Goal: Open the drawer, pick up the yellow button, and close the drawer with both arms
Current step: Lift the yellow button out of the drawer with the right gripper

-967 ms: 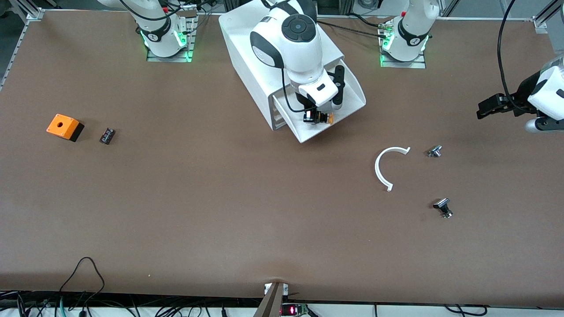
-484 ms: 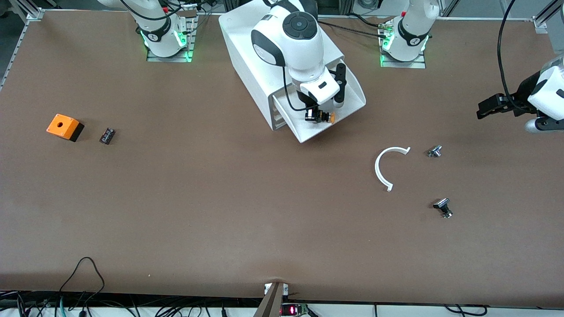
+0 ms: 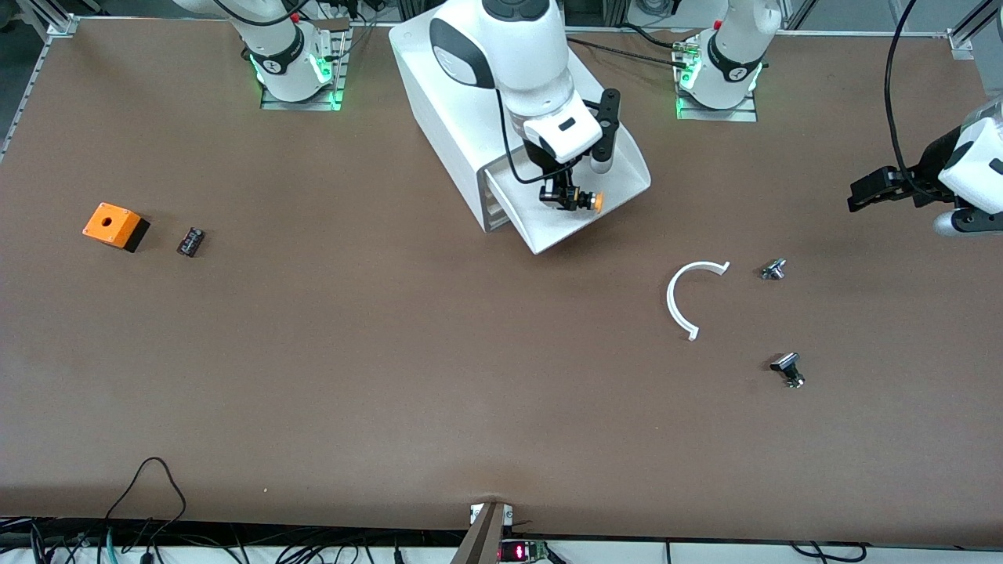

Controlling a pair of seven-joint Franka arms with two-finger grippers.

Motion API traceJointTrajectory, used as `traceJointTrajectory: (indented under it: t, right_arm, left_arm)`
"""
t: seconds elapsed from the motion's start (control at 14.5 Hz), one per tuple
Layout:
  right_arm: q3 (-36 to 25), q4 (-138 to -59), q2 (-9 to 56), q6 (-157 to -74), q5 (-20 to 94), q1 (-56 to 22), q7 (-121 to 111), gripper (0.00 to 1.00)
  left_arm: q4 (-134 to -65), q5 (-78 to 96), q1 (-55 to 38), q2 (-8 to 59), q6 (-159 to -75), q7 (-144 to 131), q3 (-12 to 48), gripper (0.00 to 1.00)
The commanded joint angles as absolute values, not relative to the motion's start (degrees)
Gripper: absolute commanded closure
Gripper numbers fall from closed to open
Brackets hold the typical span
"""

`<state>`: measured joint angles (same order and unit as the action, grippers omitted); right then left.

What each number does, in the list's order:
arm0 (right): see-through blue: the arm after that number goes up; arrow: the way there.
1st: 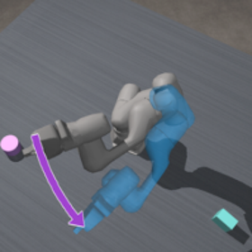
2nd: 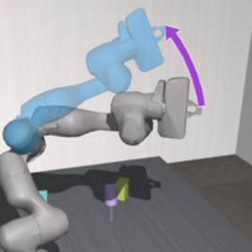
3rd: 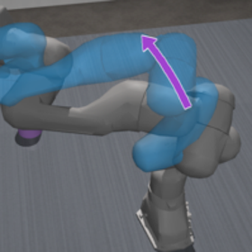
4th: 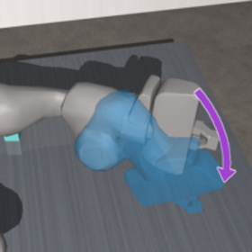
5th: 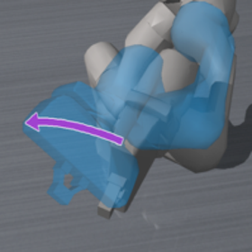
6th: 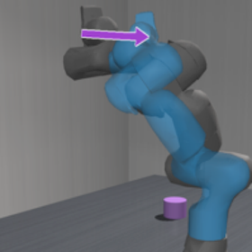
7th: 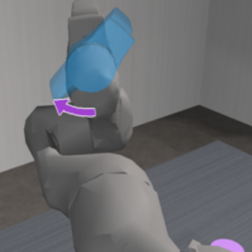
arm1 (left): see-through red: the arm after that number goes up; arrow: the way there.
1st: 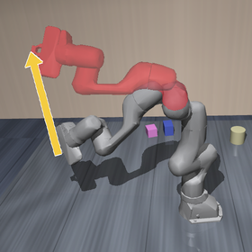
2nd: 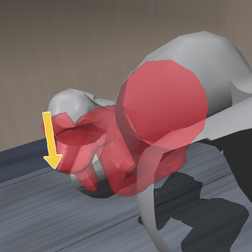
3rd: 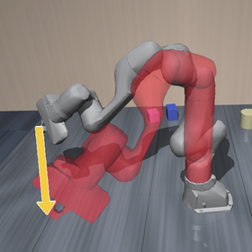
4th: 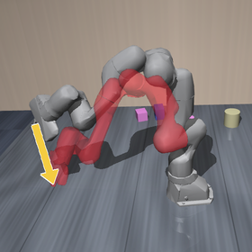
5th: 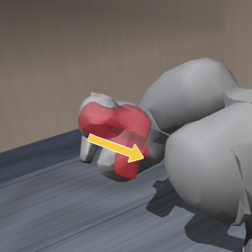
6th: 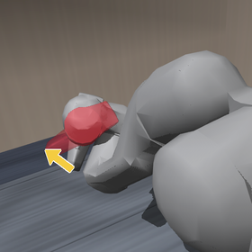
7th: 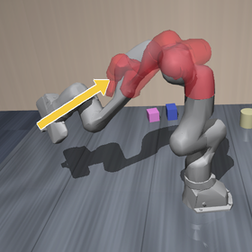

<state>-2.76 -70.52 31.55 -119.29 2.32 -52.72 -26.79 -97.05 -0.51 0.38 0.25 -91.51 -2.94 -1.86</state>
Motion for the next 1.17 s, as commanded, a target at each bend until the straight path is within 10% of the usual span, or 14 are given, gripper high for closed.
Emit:
traceJointTrajectory:
  t: [0.0,1.11]
  right_arm:
    - [-4.1,-72.3,29.5,-118.7,2.5,-50.6,-25.6,0.75]
    - [-9.1,-95.7,23.6,-120.1,-7.2,-30.0,-8.2,0.73]
  left_arm:
    - [-97.6,-2.2,-0.2,-0.4,-90.9,-2.7,-2.0,0.0]
    - [-100.4,1.8,-0.3,2.7,-91.1,-6.6,-1.7,0.0]
